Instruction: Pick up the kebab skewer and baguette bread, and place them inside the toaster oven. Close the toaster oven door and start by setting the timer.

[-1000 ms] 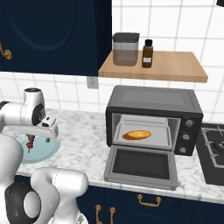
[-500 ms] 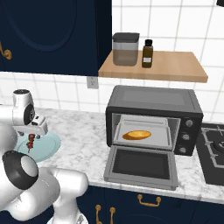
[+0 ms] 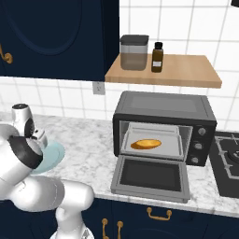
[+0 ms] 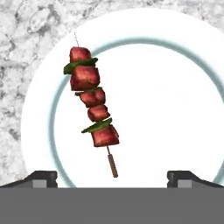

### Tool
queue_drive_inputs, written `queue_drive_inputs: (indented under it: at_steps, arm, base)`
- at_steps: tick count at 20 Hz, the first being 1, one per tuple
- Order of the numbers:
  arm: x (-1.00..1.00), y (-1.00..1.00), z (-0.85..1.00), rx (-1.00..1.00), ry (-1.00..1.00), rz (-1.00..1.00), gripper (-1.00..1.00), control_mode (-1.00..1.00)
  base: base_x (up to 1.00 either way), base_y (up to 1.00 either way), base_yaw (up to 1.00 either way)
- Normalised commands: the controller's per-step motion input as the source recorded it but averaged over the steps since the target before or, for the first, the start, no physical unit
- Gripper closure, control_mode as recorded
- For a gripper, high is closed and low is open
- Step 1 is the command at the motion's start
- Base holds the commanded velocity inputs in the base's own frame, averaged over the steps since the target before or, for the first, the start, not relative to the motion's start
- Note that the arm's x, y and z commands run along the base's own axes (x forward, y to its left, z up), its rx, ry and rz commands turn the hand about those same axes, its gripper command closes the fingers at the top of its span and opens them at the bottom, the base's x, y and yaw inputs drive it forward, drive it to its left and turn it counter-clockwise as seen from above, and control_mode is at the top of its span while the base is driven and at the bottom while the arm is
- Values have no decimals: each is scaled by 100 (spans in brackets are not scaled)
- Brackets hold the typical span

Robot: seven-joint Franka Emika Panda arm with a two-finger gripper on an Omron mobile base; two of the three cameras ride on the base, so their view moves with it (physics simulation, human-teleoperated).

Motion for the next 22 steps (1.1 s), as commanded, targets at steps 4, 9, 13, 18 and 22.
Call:
queue_drive_inputs:
  at_steps: [4, 9, 13, 18, 22]
  arm:
    - [10, 16, -26, 0, -2, 0, -100, -100]
    - [17, 6, -28, 0, -3, 0, -100, -100]
    - [24, 18, -35, 0, -4, 0, -100, -100]
    - [17, 21, -23, 0, 0, 0, -100, -100]
    - [11, 10, -14, 0, 0, 0, 100, -100]
  base:
    - [0, 0, 0]
    - [0, 0, 0]
    - [0, 0, 0]
    - [0, 0, 0]
    - [0, 0, 0]
